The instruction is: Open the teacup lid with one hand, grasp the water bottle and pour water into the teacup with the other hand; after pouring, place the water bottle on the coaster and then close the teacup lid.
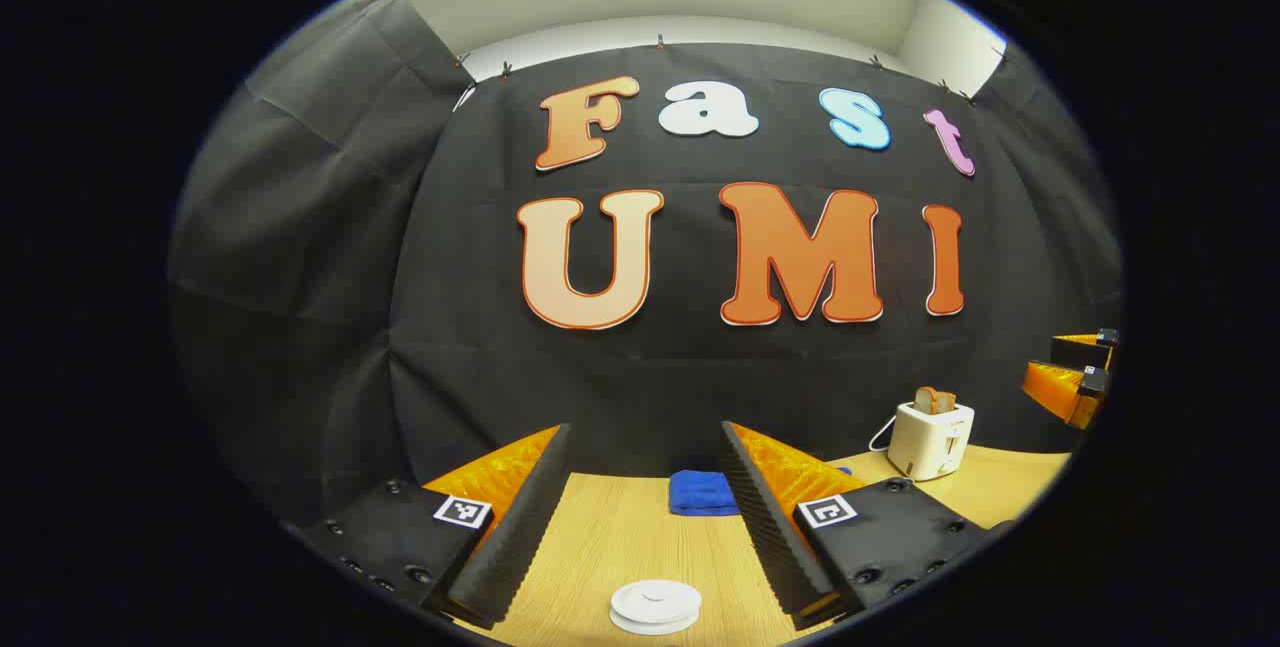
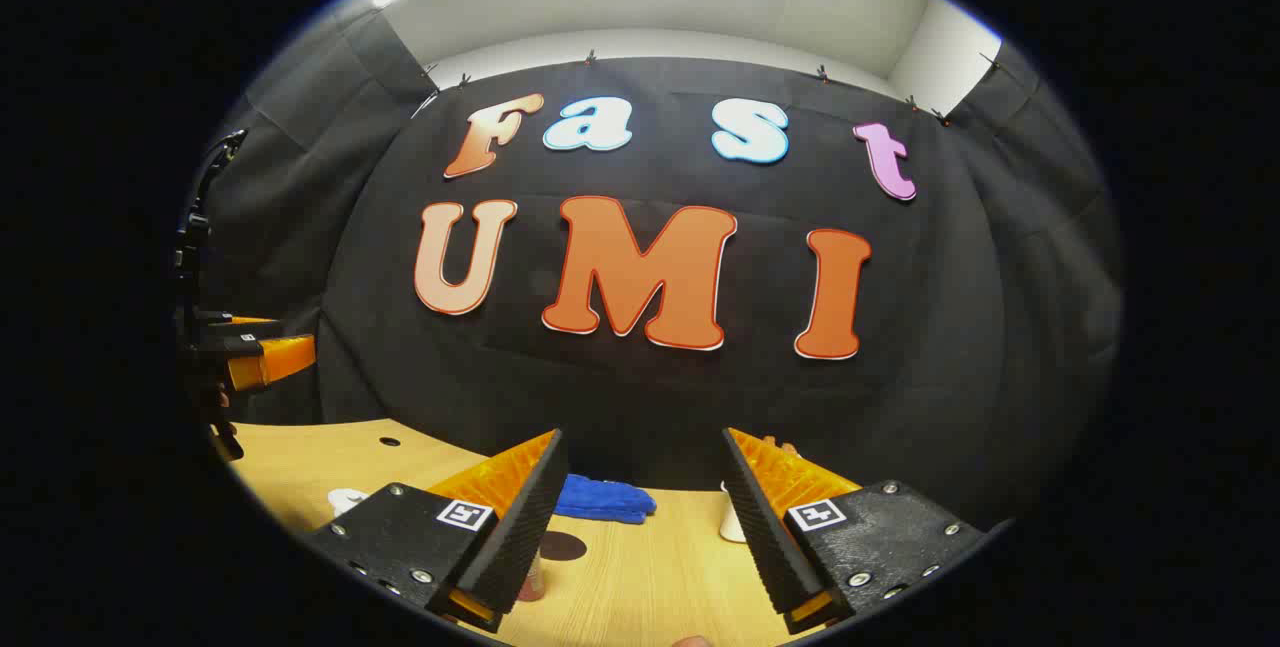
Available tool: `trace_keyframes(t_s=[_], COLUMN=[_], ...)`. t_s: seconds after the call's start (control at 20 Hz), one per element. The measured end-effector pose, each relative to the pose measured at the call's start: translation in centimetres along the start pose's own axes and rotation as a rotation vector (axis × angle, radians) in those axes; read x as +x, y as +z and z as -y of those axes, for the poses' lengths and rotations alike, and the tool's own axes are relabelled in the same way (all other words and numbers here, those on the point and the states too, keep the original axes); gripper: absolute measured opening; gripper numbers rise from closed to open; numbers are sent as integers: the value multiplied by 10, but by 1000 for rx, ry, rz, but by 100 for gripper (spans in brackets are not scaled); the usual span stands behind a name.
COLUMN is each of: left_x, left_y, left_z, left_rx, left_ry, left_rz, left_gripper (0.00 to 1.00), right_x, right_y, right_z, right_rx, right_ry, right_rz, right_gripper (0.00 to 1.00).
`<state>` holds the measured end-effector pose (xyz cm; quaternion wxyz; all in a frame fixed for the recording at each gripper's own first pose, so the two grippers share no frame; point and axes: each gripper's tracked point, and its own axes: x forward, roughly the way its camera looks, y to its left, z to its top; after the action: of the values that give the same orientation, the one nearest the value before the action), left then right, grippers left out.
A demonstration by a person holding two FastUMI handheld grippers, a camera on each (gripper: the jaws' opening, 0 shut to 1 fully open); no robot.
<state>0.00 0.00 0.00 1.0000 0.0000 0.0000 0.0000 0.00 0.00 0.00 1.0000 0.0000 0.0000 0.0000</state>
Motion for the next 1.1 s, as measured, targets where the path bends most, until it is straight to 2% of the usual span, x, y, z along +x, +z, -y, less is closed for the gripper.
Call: trace_keyframes(t_s=[0.4, 0.6, 0.65, 0.85, 0.9, 1.1], left_x=[9, 15, 17, 21, 22, 24], left_y=[-13, -21, -24, -31, -29, -28], left_z=[-9, -6, -7, -3, -4, -3], left_rx=[-25, -35, -30, -31, -29, -24], left_ry=[24, 12, 15, 17, 18, 14], left_rz=[-31, -52, -59, -79, -78, -75], left_gripper=[99, 93, 96, 95, 98, 95], right_x=[9, 12, 13, 16, 17, 20], right_y=[-6, -12, -12, -16, -15, -15], right_z=[-14, -15, -16, -17, -18, -20], right_rx=[-11, -11, -10, 1, 9, 25], right_ry=[23, 30, 36, 47, 52, 72], right_rz=[-17, -25, -21, -30, -29, -27], right_gripper=[92, 92, 92, 92, 92, 92])
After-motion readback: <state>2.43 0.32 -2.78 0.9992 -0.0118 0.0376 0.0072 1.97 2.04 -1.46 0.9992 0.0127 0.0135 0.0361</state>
